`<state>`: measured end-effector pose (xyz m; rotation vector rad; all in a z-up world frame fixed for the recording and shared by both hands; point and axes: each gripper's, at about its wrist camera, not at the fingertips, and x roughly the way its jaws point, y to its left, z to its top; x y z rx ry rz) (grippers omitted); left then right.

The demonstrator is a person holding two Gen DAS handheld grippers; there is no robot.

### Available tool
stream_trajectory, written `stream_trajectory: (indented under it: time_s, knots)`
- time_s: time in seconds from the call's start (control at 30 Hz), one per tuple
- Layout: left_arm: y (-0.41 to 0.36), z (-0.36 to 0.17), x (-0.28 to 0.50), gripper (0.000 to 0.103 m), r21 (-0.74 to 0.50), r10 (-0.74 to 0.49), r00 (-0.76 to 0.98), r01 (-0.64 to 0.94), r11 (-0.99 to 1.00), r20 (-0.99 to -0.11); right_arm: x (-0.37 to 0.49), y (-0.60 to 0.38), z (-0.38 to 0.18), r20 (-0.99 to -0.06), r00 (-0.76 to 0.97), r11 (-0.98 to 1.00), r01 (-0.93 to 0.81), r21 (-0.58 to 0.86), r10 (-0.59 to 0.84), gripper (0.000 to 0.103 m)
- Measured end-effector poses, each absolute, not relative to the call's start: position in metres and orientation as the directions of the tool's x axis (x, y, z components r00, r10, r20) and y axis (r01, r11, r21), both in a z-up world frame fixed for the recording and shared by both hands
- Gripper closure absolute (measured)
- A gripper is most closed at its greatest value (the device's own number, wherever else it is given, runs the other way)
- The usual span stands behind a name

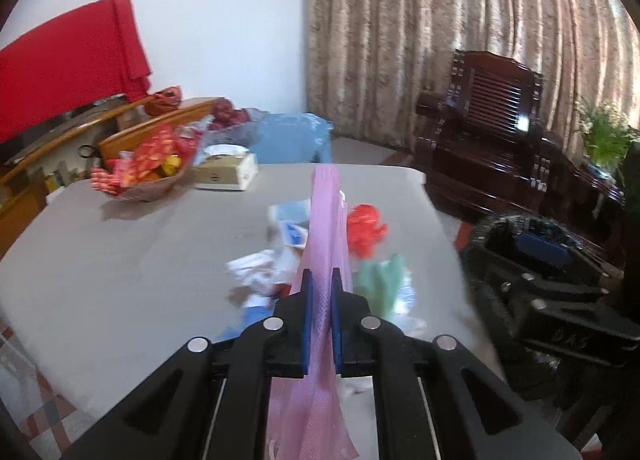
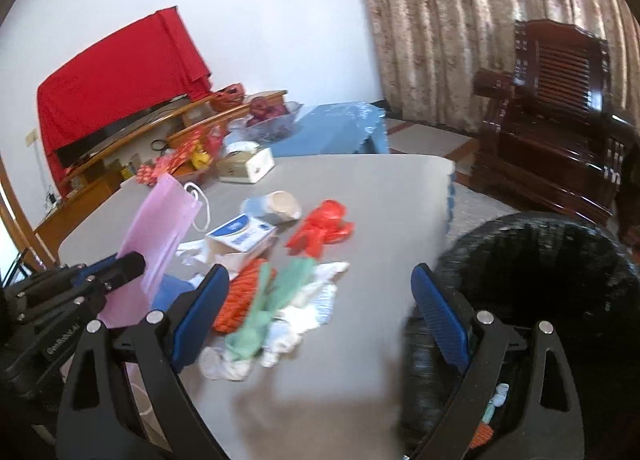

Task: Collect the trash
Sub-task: 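Lift the pink mask with the left tool while the right tool grasps another green glove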

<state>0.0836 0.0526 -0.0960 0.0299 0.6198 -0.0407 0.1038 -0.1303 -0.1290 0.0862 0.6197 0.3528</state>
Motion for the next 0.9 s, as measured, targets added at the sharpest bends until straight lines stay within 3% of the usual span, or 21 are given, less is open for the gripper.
stream_trajectory:
  time_s: [0.33, 0.53, 0.6, 0.9]
  knots:
    - [0.084, -0.119, 0.089, 0.095, -0.013, 0.015, 0.794, -0.029, 1.000, -0.608, 0.135, -0.078, -0.175, -0.642, 0.678, 0.929, -0.331, 0.167, 0.357, 0.038]
    - [0.085, -0.112, 0.089, 0.095, -0.027, -0.009, 0.808, -0.009, 1.000, -0.589, 0.146, -0.060, -0.190, -0.694, 0.627, 0.919, -0.372, 0.133, 0.354, 0.073]
    - [0.085, -0.111, 0.090, 0.095, -0.037, -0.022, 0.808, 0.000, 0.999, -0.589, 0.147, -0.060, -0.187, -0.692, 0.620, 0.909, -0.394, 0.133, 0.370, 0.097]
    - [0.075, -0.088, 0.089, 0.095, -0.049, -0.058, 0.830, 0.037, 0.998, -0.555, 0.132, -0.078, -0.134, -0.594, 0.669, 0.883, -0.438, 0.172, 0.447, 0.102]
